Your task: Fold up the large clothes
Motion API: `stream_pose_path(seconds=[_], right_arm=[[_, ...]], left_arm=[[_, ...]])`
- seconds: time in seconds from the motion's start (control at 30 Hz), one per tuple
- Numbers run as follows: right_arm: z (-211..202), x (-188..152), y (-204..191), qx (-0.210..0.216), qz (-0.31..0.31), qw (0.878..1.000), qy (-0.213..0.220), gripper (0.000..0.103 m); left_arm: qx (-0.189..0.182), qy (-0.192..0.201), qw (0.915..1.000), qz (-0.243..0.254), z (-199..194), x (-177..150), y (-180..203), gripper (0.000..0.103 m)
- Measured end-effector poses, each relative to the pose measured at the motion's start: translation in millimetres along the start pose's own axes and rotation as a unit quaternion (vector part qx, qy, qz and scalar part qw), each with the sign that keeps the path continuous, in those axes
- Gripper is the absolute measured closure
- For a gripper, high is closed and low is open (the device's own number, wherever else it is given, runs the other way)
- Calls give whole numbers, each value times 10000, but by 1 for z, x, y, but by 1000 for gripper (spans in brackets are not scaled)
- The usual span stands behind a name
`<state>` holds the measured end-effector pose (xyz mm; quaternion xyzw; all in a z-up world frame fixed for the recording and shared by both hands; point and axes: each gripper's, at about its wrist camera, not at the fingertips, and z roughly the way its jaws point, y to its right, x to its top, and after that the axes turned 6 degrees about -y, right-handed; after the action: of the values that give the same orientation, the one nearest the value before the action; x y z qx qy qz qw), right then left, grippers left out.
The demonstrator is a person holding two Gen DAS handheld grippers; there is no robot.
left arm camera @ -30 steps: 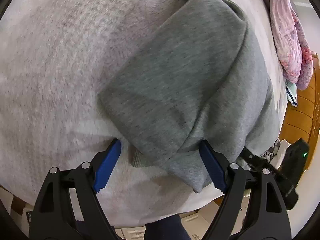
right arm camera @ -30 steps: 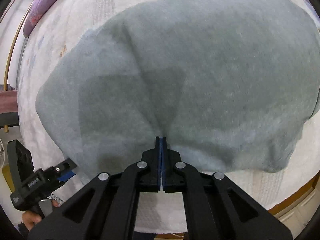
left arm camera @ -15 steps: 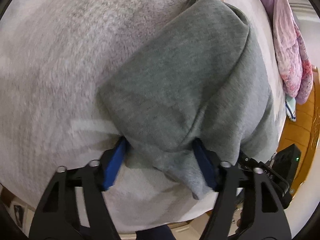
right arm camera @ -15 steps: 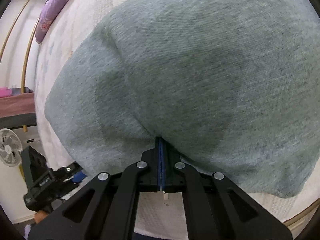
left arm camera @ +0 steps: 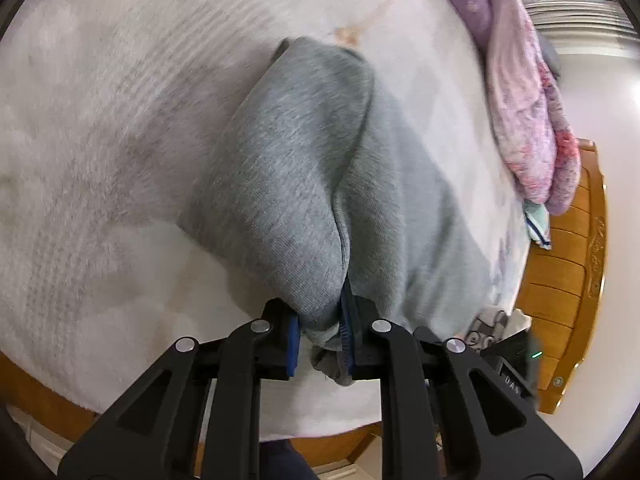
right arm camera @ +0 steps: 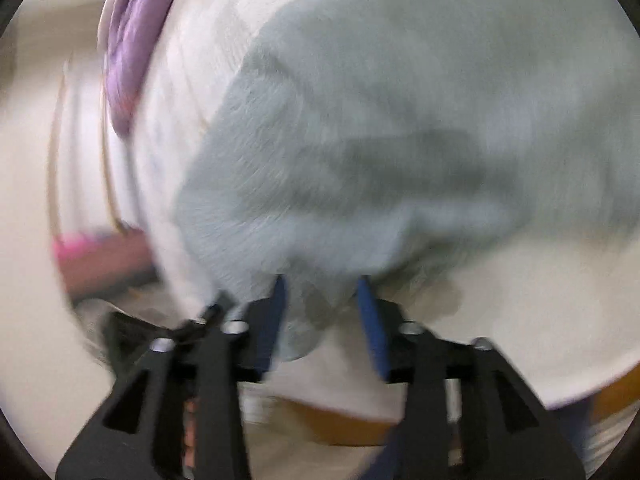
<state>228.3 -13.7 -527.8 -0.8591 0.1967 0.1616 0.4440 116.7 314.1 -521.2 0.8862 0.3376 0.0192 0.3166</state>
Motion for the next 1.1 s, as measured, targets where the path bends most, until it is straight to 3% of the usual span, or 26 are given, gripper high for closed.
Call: stream_pose_path(seconds=[0.1, 0.2, 0.37, 0.43, 0.5, 0.6, 0.83, 0.87, 0.97, 1.0, 1.03, 1.1], right_arm=[[15, -16, 19, 1025, 1009, 9896, -81, 52], [36, -22, 25, 1614, 1406, 9767, -179, 48], [63, -25, 37, 1775, 1990, 9638, -21, 45], [56, -34, 38, 1595, 2048, 9657, 81, 45], [47, -46, 41, 1933, 2252, 9549, 90, 45], [46, -60, 54, 2104, 2646, 9411, 91, 41], [93, -60, 74, 2629, 3078, 9144, -87, 38], [93, -56, 70, 2714, 2940, 9165, -13, 40], [86, -46, 56, 2903, 2566, 9219, 7, 85], [80, -44, 53, 2875, 2472, 9253, 47, 93], [74, -42, 51, 2835, 2401, 9284, 67, 94], [60, -42, 50, 2963, 2415, 9240, 94, 96]], left_arm=[[-94, 59, 9999, 14, -14, -2, 6, 91], [-95, 67, 9999, 101, -18, 1, 13, 91], [89, -35, 10000, 5, -10, 7, 6, 91], [108, -38, 9999, -26, -8, 8, 9, 91], [63, -22, 10000, 21, -10, 8, 11, 91], [46, -57, 10000, 69, -11, 8, 12, 91], [34, -130, 9999, 87, -11, 10, 10, 91], [59, -129, 9998, 123, -11, 10, 10, 91], [174, -87, 9996, 217, -16, 13, 10, 90], [167, -116, 9995, 246, -17, 13, 10, 88], [126, -146, 9994, 280, -20, 13, 12, 86], [-55, -44, 9991, 416, -33, 10, 19, 62]])
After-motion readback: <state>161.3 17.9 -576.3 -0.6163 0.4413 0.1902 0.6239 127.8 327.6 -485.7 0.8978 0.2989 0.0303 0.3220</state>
